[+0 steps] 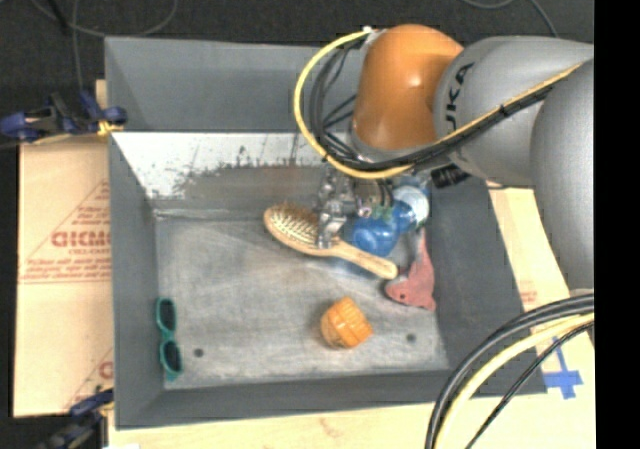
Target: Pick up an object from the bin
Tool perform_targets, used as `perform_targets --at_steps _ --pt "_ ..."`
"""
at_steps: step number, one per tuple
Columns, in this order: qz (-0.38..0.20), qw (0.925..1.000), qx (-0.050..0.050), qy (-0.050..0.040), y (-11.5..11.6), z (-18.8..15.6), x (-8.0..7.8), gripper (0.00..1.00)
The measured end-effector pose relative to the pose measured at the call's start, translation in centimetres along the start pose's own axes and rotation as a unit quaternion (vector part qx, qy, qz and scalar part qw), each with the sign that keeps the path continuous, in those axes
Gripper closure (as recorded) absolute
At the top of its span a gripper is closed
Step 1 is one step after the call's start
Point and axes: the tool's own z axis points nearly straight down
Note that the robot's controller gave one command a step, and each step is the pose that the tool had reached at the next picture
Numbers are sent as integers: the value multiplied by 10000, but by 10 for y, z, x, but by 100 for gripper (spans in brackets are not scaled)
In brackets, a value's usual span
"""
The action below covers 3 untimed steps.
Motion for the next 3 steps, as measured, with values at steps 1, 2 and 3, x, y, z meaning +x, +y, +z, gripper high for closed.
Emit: perform_targets --at_steps 1,2,3 --pt "-1983 9801 1 9 47 -16 8 100" --pt "-1982 9802 -2 8 47 -16 8 100" --pt "-2116 9773 7 41 51 -57 10 100"
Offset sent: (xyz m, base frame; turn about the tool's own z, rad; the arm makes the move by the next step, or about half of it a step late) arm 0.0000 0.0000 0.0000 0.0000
